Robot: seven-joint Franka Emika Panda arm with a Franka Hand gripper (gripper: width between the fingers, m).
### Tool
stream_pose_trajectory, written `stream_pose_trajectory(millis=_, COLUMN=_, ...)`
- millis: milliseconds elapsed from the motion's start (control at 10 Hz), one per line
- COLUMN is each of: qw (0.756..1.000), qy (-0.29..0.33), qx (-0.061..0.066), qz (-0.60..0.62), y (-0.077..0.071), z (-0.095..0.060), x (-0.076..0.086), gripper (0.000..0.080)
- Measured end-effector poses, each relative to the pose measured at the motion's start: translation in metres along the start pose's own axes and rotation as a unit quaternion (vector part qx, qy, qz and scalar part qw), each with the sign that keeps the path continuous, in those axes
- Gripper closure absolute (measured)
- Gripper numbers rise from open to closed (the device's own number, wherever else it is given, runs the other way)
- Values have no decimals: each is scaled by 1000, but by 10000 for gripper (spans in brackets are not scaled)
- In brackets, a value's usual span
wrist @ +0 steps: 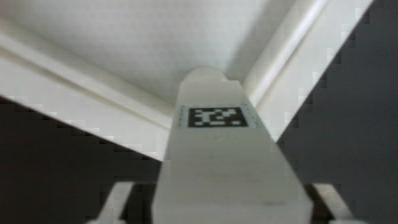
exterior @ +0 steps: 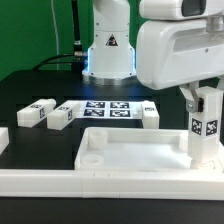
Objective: Assemble desk
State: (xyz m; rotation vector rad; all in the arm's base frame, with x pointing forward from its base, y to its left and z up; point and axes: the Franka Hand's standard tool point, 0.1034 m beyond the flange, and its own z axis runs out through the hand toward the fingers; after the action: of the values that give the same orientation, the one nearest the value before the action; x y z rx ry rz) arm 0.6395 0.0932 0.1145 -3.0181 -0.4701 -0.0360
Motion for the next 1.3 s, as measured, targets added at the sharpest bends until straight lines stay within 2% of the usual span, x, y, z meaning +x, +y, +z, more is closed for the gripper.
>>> stream_pose_trajectory(millis=200, qw=994, qy=4, qx=8, qz=108, y=2, z=1, x=0, gripper=511)
stream_pose_trajectory(millis=400, qw=977, qy=16, qx=7, qz=210, y=0, z=1, x=2, gripper=511)
stream_pose_trajectory(millis=600, qw=950, qy=18, qx=8, qz=313, y=-2, z=2, x=2, gripper=510)
stream_pose_trajectory(millis=800, qw=894, qy=14, qx=9, qz=447, y=-4, z=3, x=1, gripper=509)
stream_pose_trajectory(millis=1000, qw=865, qy=10, qx=8, qz=502, y=-4, z=2, x=1, gripper=509)
stream_pose_trajectory(millis=1100, qw=843, qy=10, qx=9, qz=538, y=-5, z=3, x=1, gripper=509)
stream_pose_trajectory(millis=1200, qw=834, qy=10, qx=9, qz=552, y=-5, z=3, x=1, gripper=509)
stream_pose_trajectory(millis=1300, qw=836, qy=10, qx=9, qz=548, y=-5, z=3, x=1, gripper=435)
